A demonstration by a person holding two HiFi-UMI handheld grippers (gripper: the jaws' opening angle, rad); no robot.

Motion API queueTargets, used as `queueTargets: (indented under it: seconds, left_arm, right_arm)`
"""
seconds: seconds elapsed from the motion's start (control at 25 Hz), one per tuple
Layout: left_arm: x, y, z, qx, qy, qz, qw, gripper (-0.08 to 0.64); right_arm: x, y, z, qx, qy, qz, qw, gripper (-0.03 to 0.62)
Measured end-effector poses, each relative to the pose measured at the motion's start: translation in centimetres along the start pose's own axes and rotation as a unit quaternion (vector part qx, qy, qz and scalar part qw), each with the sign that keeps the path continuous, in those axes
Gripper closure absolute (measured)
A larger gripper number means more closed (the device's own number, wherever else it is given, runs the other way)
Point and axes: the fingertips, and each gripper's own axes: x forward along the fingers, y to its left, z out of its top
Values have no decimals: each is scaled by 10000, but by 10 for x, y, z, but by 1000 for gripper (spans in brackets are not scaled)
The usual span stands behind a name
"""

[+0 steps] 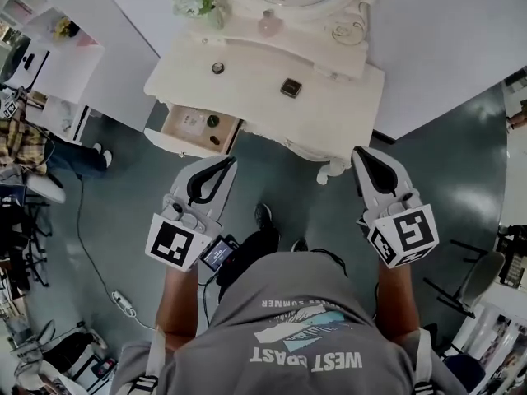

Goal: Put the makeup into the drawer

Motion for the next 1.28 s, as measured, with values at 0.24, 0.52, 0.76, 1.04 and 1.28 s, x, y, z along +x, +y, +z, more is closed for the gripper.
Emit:
queueTargets:
  seconds: [0.24, 0.52, 0.76, 1.04, 1.28]
  left_arm:
    - [32, 51, -5, -3, -26, -374, 9993, 558]
    - [62, 91, -21, 11, -34, -846, 9964, 558]
    - [87, 103, -34, -240, -13, -938, 9953, 558]
    - [116, 109, -54, -374, 143, -845, 9956, 558]
    - [158, 113, -71, -284, 207, -789, 9963, 557]
  right_arm:
    - [49, -9, 12, 81, 18, -325, 9994, 591]
    - [84, -11, 25, 113, 109, -736, 9972, 591]
    - [99, -18, 23, 67, 315, -809, 9962, 591]
    - [115, -31, 10, 71, 381, -665, 9970, 591]
    - [137, -60, -12, 250, 503, -535, 9970, 591]
